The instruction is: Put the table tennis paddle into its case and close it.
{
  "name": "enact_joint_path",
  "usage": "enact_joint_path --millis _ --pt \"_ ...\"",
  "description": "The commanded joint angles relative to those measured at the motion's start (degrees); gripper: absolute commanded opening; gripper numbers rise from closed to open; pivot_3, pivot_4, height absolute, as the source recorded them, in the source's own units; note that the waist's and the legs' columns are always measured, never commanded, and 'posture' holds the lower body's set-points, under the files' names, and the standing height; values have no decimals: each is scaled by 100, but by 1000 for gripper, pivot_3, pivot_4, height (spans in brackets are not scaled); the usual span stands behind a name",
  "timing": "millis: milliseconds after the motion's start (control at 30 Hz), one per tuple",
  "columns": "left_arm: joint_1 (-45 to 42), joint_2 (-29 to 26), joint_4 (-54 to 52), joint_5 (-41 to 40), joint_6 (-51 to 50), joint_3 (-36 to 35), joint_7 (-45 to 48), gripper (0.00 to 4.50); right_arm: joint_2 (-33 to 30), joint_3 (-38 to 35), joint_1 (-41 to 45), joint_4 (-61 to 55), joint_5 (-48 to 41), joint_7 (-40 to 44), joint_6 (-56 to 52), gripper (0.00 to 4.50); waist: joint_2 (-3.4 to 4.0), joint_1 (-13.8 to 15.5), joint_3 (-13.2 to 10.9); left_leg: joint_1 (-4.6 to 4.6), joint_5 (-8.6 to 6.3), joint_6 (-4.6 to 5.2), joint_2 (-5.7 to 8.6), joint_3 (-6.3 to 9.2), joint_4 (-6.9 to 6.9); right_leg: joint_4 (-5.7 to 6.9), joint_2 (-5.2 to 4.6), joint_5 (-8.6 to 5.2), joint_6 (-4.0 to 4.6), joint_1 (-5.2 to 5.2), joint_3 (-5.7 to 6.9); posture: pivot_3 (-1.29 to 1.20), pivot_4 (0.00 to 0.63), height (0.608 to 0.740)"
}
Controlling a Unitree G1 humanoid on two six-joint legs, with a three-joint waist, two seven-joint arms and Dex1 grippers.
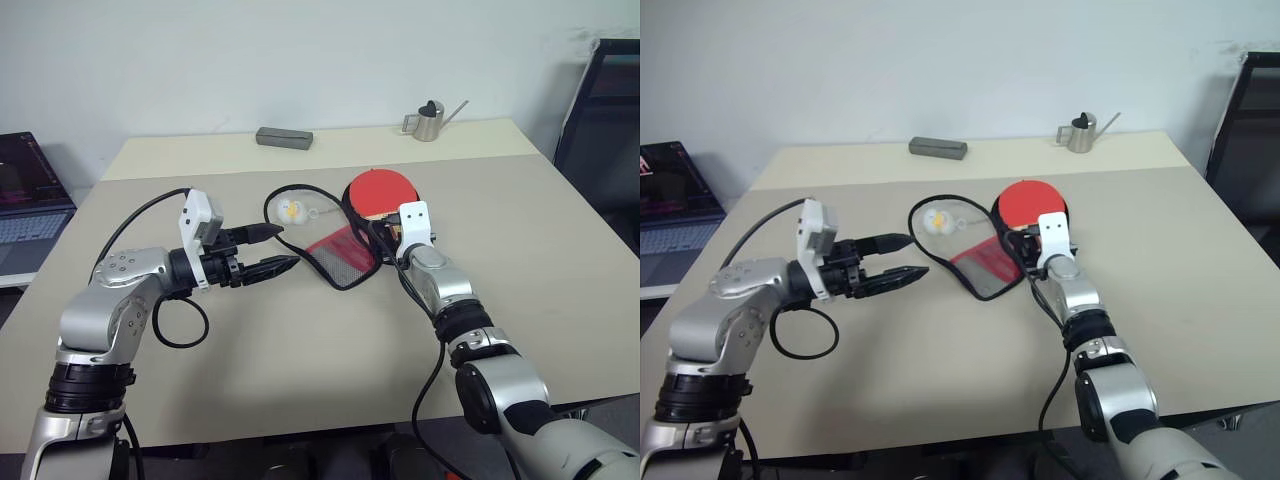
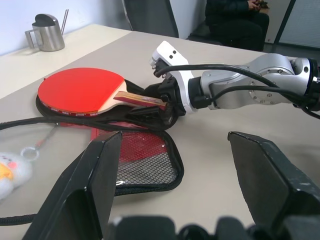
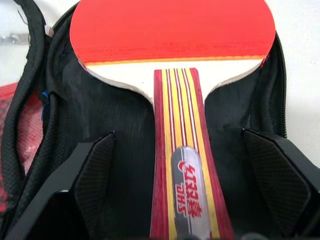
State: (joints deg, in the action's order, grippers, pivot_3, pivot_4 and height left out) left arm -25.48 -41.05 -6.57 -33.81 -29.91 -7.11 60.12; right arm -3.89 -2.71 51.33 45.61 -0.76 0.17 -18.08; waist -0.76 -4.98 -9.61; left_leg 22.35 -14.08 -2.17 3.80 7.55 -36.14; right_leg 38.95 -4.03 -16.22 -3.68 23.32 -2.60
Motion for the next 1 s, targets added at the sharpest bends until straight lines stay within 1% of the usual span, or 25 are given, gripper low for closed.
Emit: enact_joint_path --millis 33,100,133,300,533,767,900,1000 --pt "-96 -9 -96 -31 83 -86 -10 3704 -71 -29 -5 -80 29 -27 74 4042 0 0 0 0 0 0 0 0 0 0 0 0 0 0 0 0 150 740" --pt "-100 -8 -93 -32 81 -84 -12 3704 -77 -29 -5 -84 27 -37 77 3513 0 0 0 0 0 0 0 0 -1 0 0 0 0 0 0 0 150 740" --pt "-102 -5 -93 -32 80 -84 -14 3704 -77 -28 -8 -92 25 -41 76 3122 0 0 0 0 0 0 0 0 -1 0 0 0 0 0 0 0 150 740" --pt "-106 2 -95 -31 78 -83 -20 3704 -66 -22 -13 -133 24 -67 73 1450 0 0 0 0 0 0 0 0 -1 1 0 0 0 0 0 0 150 740" --pt "-98 -7 -106 -36 74 -92 -35 3704 -47 -45 -41 -290 -6 -97 15 1422 0 -1 0 0 0 -1 0 0 -1 1 0 0 0 0 0 0 150 740" --pt "-94 -24 -94 -36 86 -97 -28 3704 -17 5 -508 -1280 -58 -28 -411 1422 0 3 0 1 0 -1 0 2 -2 1 0 0 0 0 1 0 150 740" --pt "-115 -18 -65 -29 92 -84 -18 3704 -5 49 -656 -1521 -35 -5 -559 1422 0 6 0 0 0 -1 -1 1 -2 3 0 0 0 0 1 0 150 740" --pt "-123 -19 -54 -25 98 -75 -5 3704 0 78 -683 -1477 -16 1 -573 1422 0 5 0 1 0 -1 -1 1 -2 2 0 0 0 0 1 0 150 740"
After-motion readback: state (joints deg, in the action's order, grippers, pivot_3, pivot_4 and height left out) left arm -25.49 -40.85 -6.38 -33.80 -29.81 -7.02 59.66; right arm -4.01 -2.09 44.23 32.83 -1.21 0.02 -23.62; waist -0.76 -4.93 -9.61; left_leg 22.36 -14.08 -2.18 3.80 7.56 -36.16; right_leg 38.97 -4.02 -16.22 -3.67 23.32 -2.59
